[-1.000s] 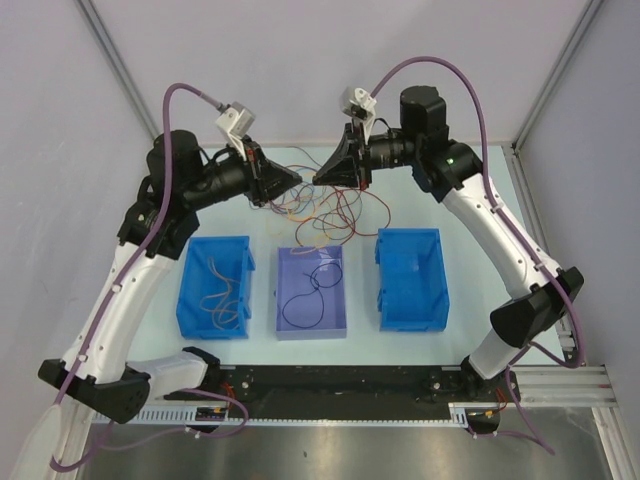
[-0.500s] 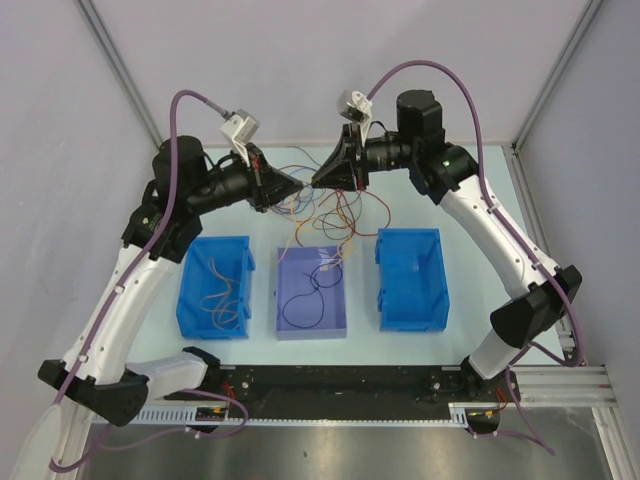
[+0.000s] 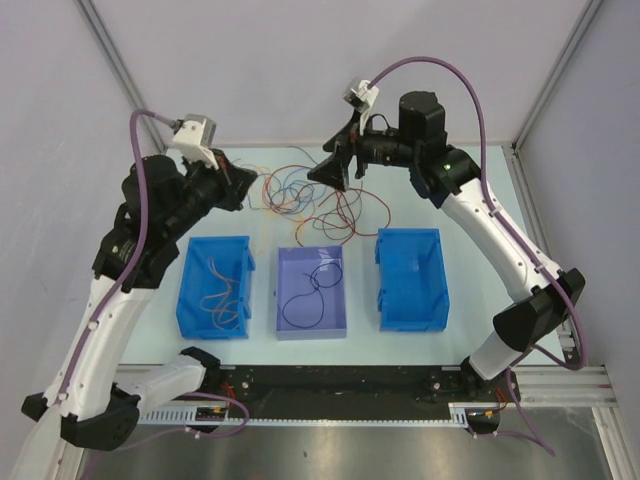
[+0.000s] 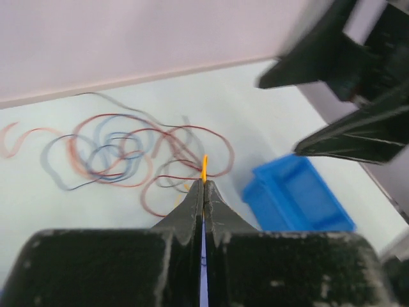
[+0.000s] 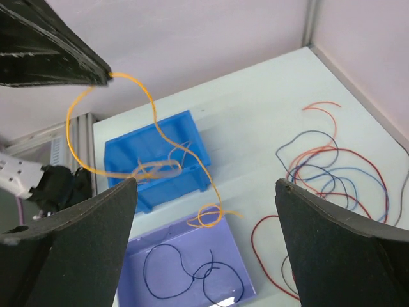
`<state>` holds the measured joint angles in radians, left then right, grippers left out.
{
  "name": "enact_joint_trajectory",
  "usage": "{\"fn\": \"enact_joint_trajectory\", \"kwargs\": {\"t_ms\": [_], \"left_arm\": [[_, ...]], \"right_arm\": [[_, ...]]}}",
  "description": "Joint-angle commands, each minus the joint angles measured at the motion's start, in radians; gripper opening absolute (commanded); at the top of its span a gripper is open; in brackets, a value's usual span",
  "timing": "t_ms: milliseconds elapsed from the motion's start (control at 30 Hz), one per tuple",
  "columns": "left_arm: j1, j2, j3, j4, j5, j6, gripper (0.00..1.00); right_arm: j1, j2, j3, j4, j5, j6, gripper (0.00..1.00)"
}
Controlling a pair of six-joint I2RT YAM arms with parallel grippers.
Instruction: Untangle the cables
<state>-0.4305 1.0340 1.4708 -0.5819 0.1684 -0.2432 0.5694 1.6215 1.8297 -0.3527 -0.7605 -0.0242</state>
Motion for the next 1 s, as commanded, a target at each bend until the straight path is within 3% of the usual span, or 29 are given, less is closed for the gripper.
{"fn": "enact_joint_trajectory", "kwargs": {"t_ms": [0,333,600,967], "left_arm": [[0.012,-0.038,0.043,-0.091,-0.396,0.007,0.0],[0.039,-0.181,-0.084,-0.125,-0.61,-0.057,0.0],[0.038,-0.25,-0.13,-0.17,-0.65,-0.088,0.0],[0.038,-0.365,-0.374,-0.19,-0.688,-0.179,0.0]], "right_arm": [[0.004,-0.048,-0.026,0.083,0.144,0.07,0.93],[0.003,-0.041,-0.069,0.132,0.161,0.138,0.94],[0.007,-0.015,-0.075,0.152,0.147,0.17,0.94],[0.007,-0.02,-0.124,0.141,0.161,0.179,0.94]]}}
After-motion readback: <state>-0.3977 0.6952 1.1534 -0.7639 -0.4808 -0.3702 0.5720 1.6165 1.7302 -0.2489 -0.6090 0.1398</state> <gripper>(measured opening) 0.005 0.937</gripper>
